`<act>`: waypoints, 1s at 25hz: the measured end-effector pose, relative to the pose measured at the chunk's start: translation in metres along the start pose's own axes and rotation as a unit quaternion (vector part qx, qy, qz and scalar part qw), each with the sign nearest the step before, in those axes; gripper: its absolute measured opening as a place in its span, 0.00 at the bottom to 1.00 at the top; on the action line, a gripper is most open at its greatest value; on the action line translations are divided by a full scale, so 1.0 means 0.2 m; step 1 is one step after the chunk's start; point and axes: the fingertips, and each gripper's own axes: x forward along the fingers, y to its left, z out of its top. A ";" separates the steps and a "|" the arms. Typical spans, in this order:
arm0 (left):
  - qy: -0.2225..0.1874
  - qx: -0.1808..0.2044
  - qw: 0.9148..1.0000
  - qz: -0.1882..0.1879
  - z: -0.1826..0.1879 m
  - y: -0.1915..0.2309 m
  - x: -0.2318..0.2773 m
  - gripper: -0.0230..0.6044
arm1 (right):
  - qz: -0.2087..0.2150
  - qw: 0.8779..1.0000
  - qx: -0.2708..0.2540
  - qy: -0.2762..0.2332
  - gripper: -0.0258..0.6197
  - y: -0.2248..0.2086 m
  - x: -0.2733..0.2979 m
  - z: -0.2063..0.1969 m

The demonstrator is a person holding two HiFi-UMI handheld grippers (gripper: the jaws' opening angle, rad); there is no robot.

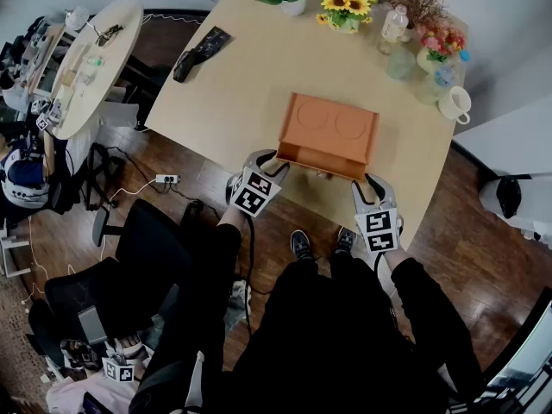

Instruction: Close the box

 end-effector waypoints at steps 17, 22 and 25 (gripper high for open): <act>0.020 0.082 0.995 -0.047 0.13 0.00 0.16 0.70 | 0.064 0.994 -0.084 0.015 0.60 -0.10 0.15 0.06; -0.009 -0.033 0.999 0.031 0.15 0.02 0.14 0.51 | 0.049 0.997 -0.051 0.000 0.40 -0.19 0.14 0.07; -0.004 -0.101 0.990 0.093 0.16 0.03 0.13 0.43 | 0.035 0.999 -0.040 -0.004 0.32 -0.24 0.13 0.07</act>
